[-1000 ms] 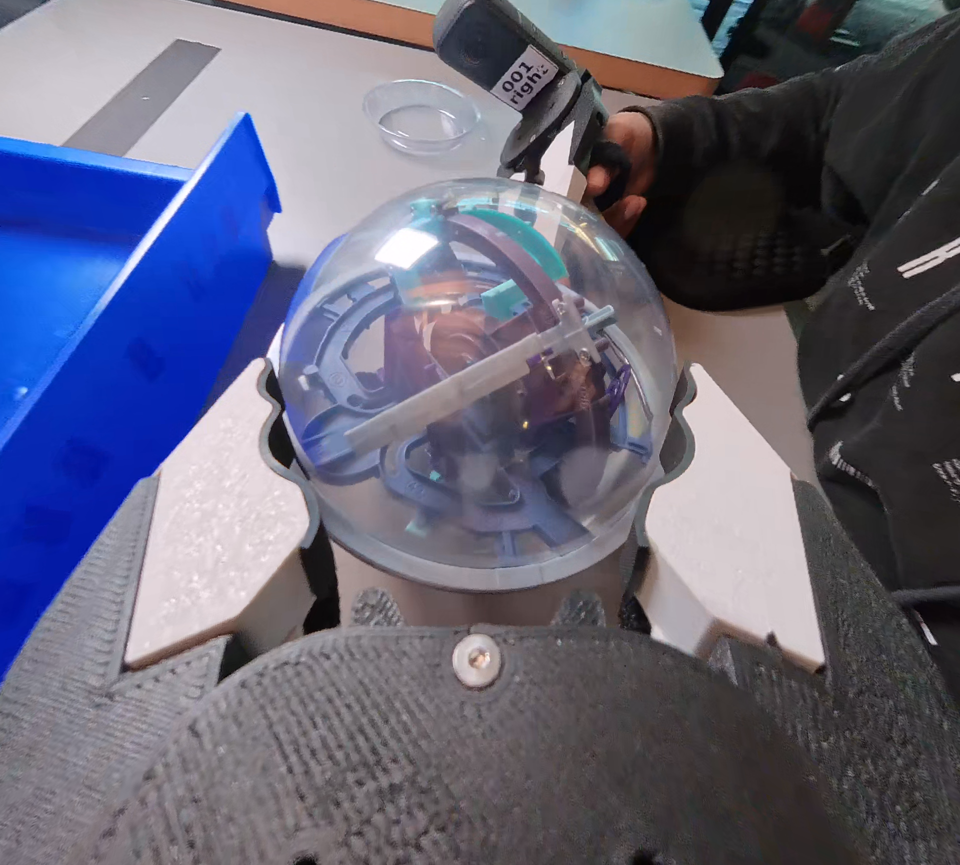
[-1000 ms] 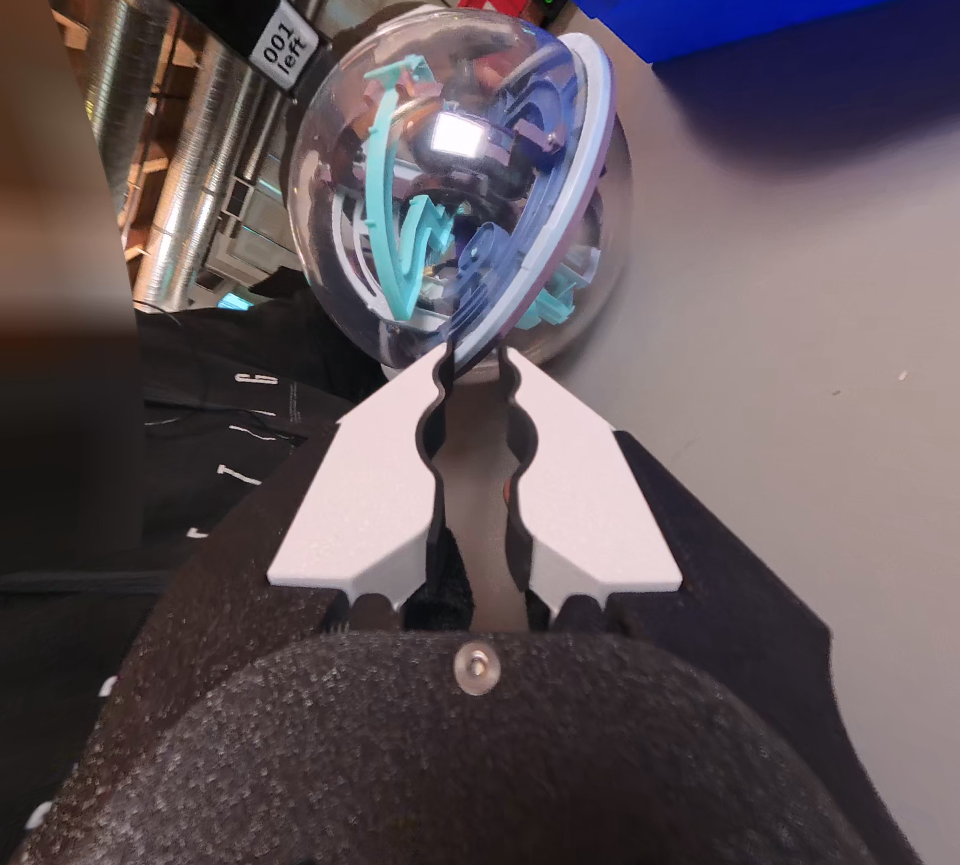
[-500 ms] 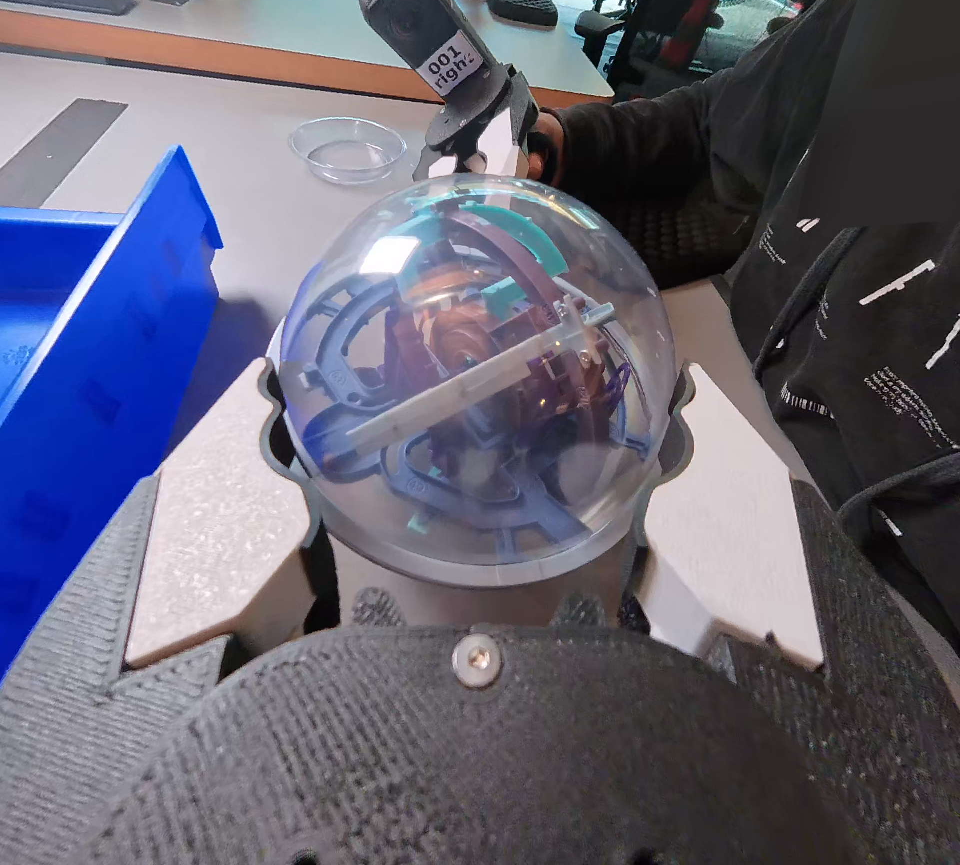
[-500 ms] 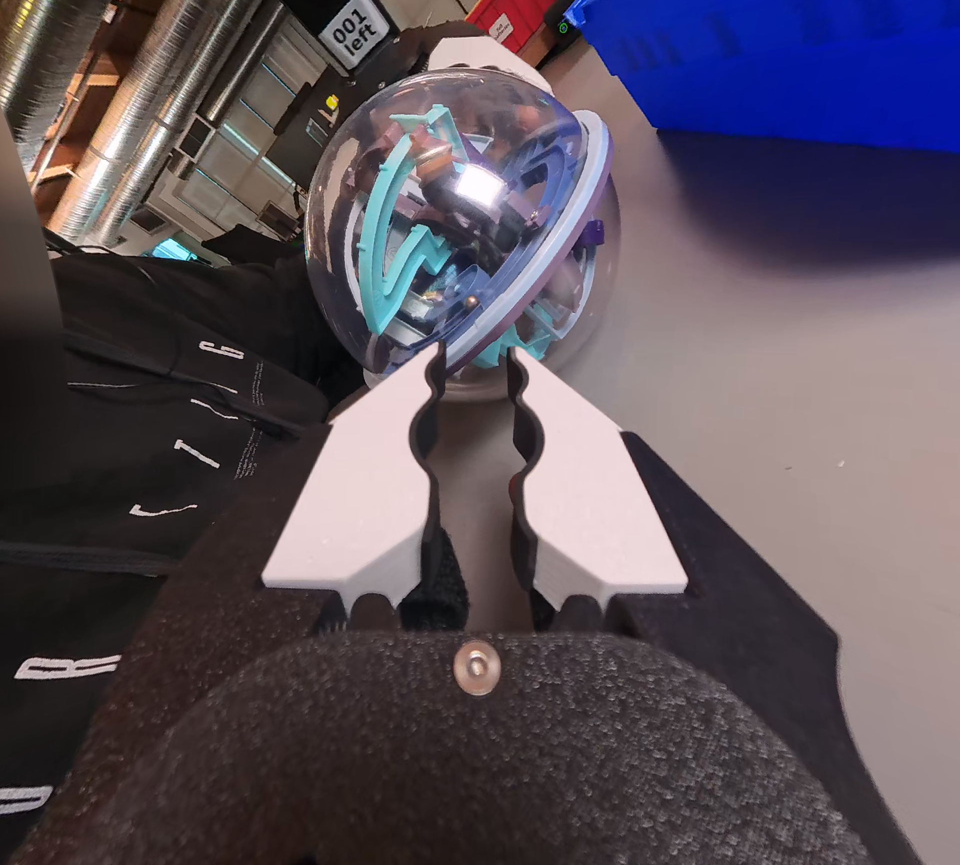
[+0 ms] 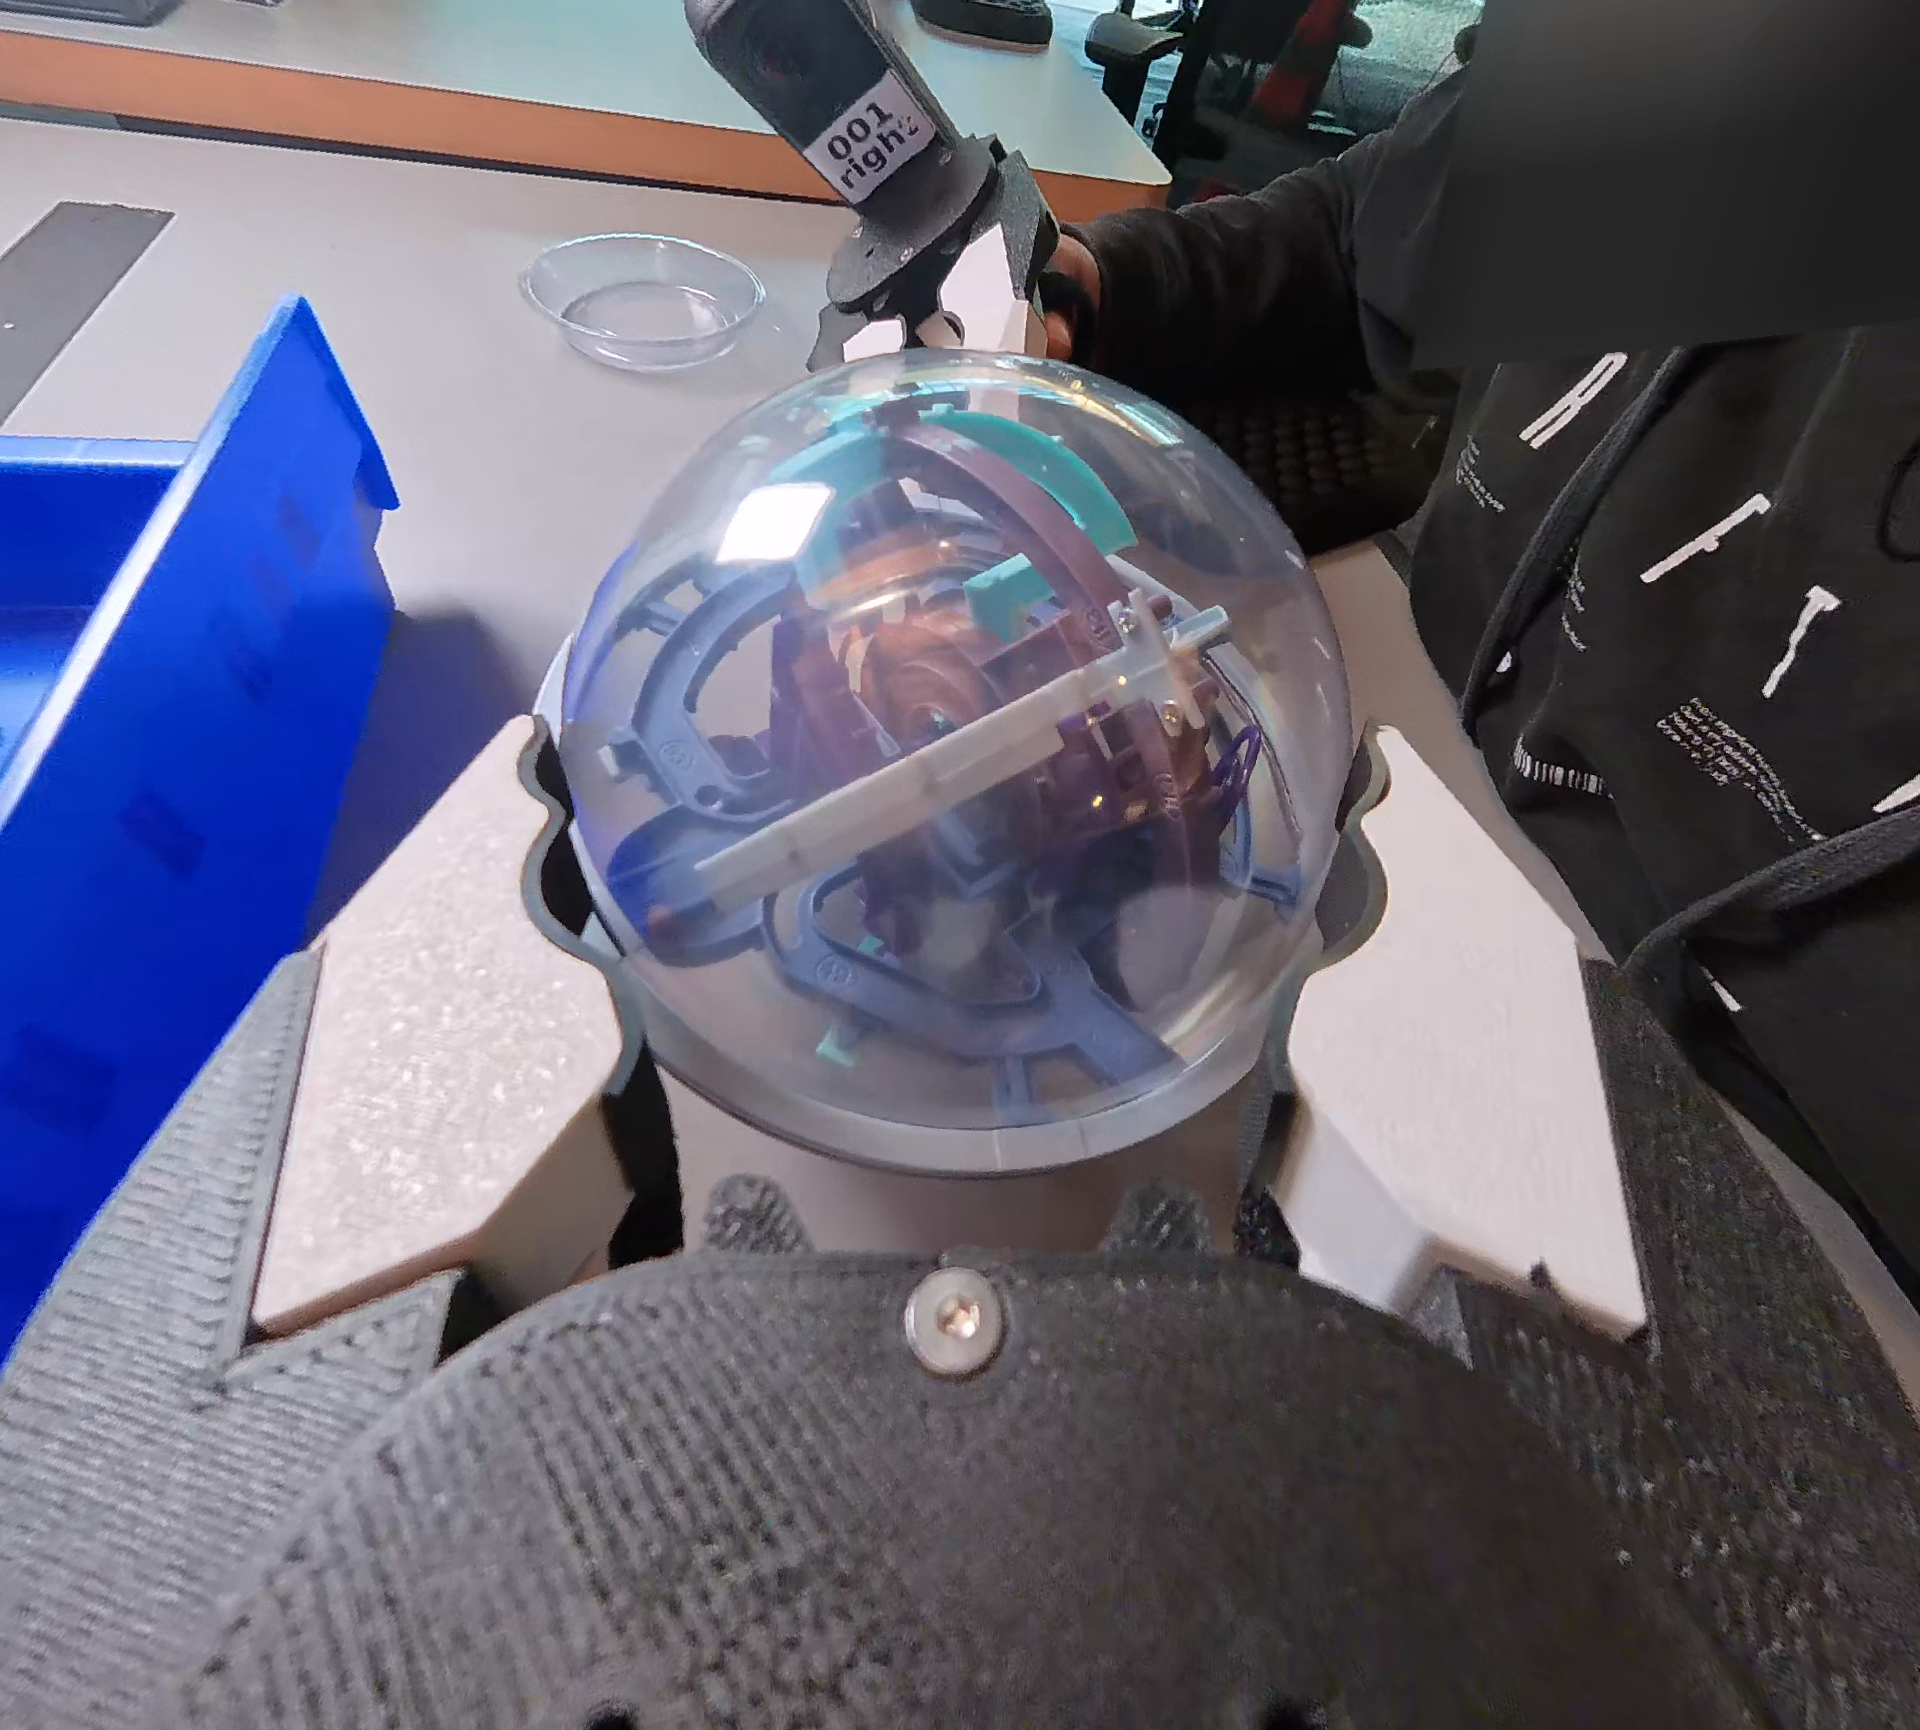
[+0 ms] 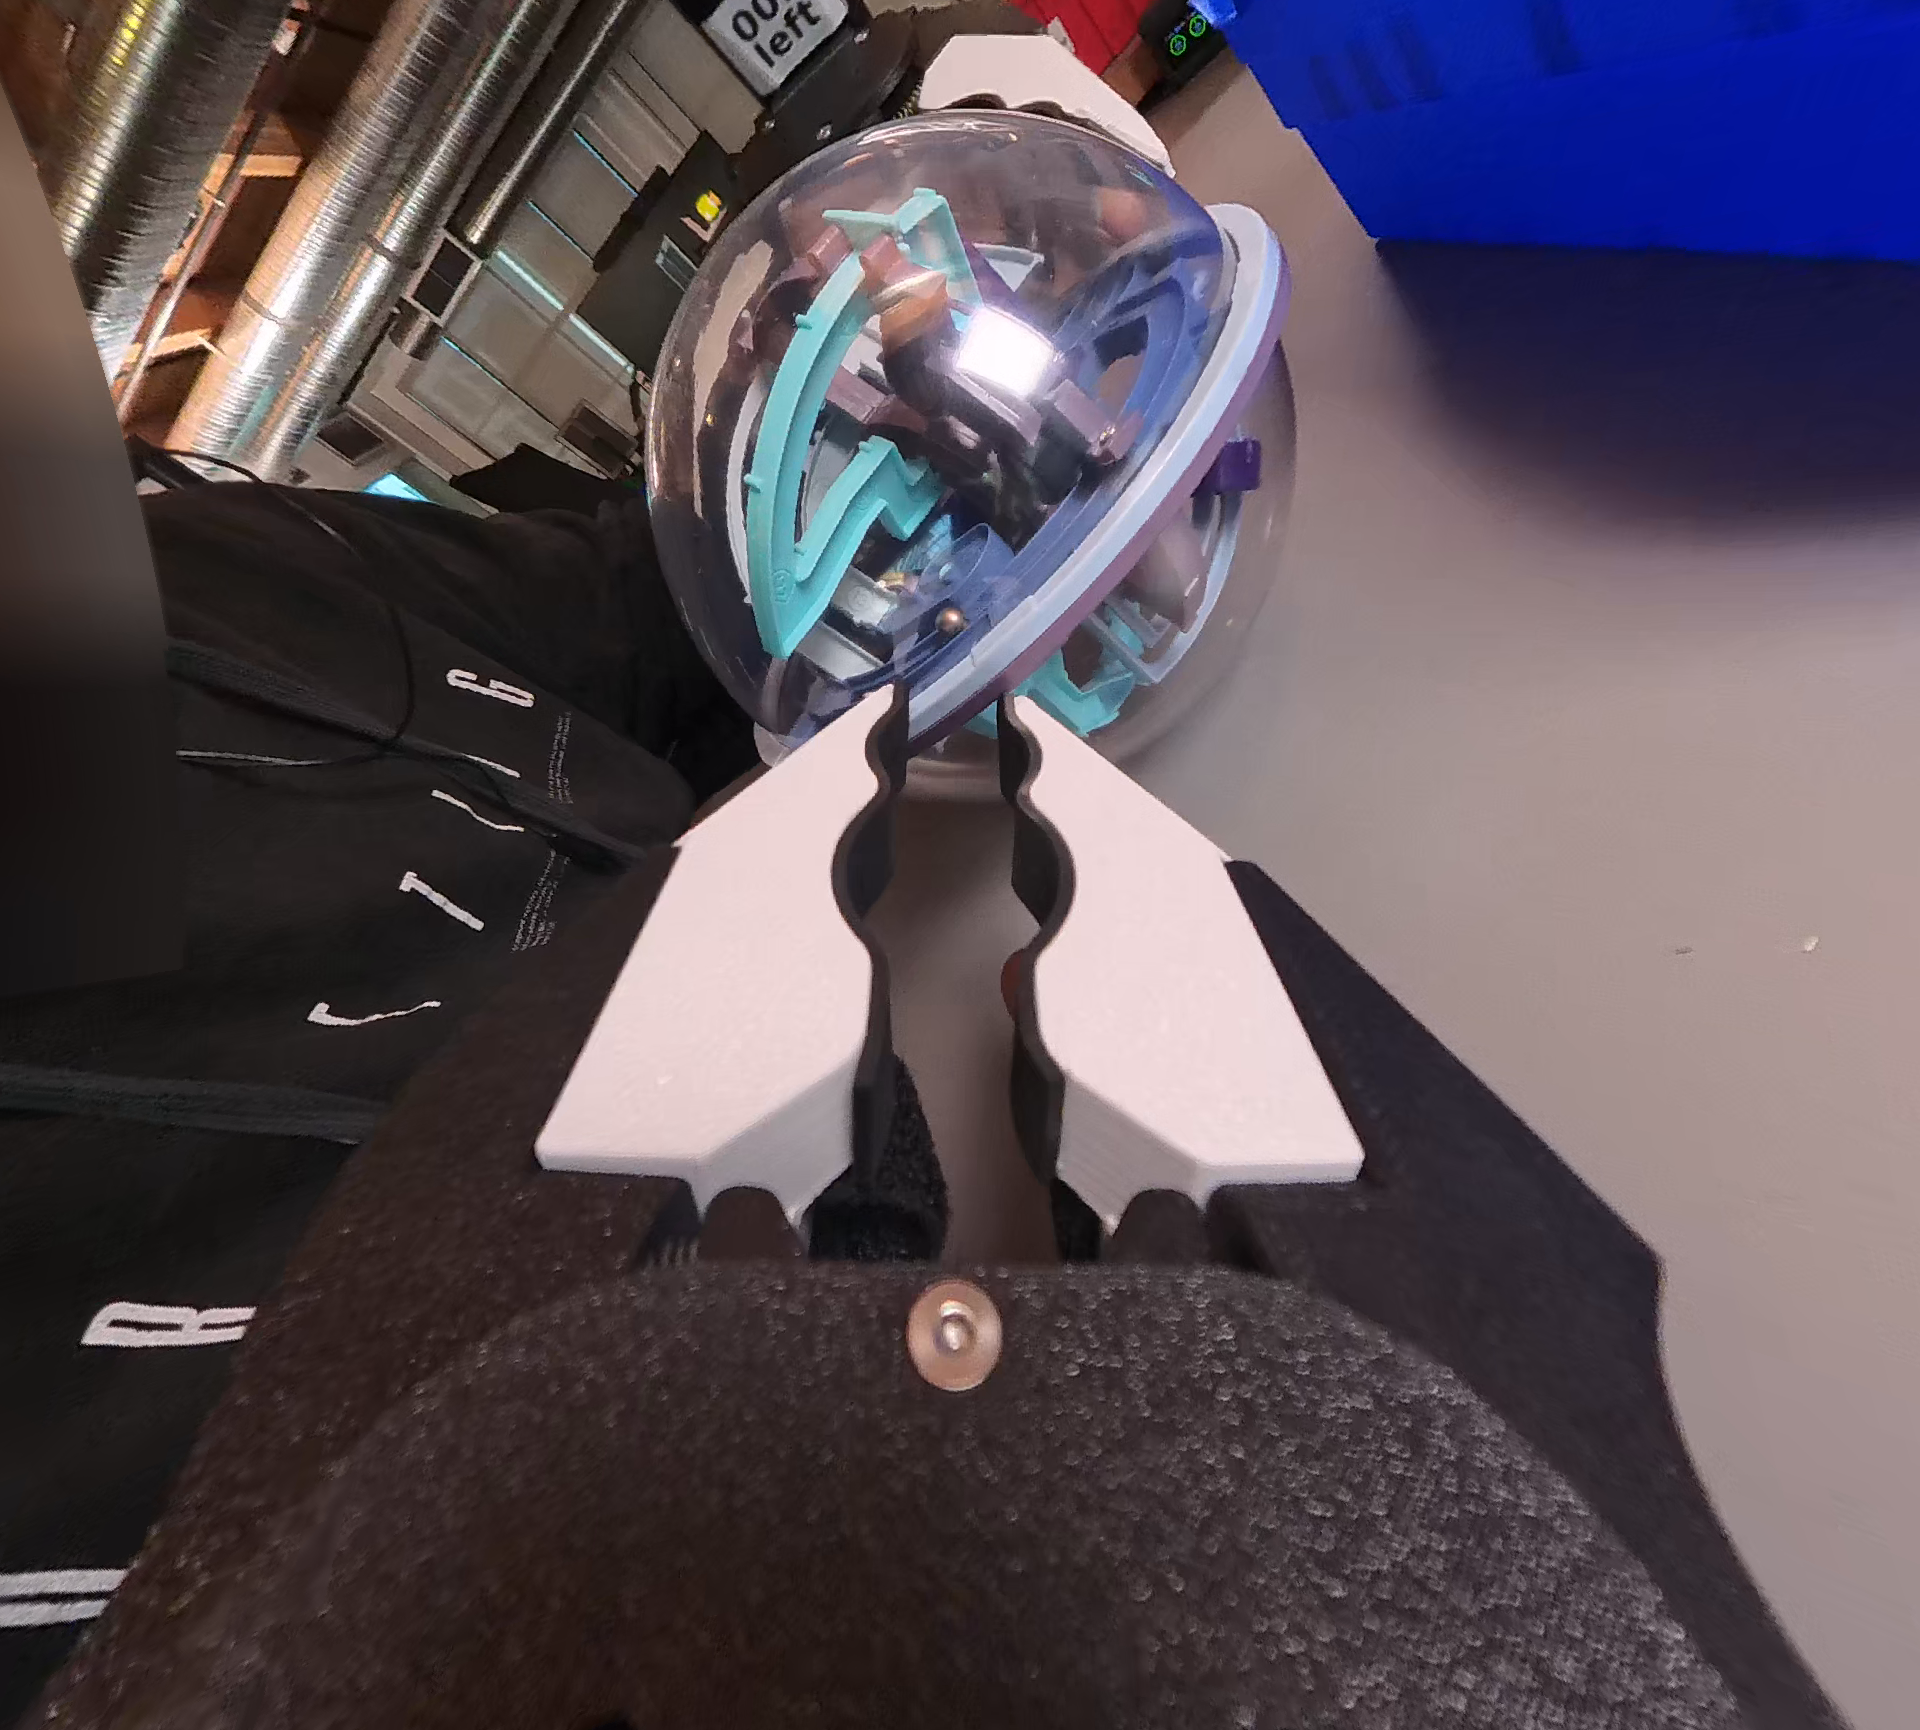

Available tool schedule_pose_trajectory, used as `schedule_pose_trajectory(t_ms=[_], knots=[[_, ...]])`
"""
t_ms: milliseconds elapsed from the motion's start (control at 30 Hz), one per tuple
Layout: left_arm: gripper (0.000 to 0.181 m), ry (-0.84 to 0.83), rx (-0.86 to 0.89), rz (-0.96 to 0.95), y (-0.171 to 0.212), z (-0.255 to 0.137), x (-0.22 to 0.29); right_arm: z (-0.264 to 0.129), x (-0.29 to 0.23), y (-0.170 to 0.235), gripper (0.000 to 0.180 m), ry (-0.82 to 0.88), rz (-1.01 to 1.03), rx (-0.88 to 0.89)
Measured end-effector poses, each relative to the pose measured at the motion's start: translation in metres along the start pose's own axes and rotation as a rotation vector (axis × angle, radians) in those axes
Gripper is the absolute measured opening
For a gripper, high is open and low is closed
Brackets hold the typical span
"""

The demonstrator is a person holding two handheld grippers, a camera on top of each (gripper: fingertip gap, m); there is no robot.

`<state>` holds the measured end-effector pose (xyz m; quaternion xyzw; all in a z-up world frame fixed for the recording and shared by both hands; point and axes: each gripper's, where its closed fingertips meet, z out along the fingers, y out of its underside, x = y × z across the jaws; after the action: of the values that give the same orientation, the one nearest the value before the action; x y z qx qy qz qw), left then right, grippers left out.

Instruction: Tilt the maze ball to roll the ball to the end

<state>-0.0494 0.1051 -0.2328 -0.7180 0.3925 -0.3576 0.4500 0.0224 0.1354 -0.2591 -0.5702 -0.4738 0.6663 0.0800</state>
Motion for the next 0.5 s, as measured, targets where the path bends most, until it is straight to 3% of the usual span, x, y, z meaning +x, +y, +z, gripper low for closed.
schedule_pose_trajectory(t_ms=[500], knots=[[0.143,0.064,-0.012,-0.027,0.0000,-0.0009,0.0039,0.0034,-0.0061,0.0081,0.014,-0.034,0.013,-0.018]])
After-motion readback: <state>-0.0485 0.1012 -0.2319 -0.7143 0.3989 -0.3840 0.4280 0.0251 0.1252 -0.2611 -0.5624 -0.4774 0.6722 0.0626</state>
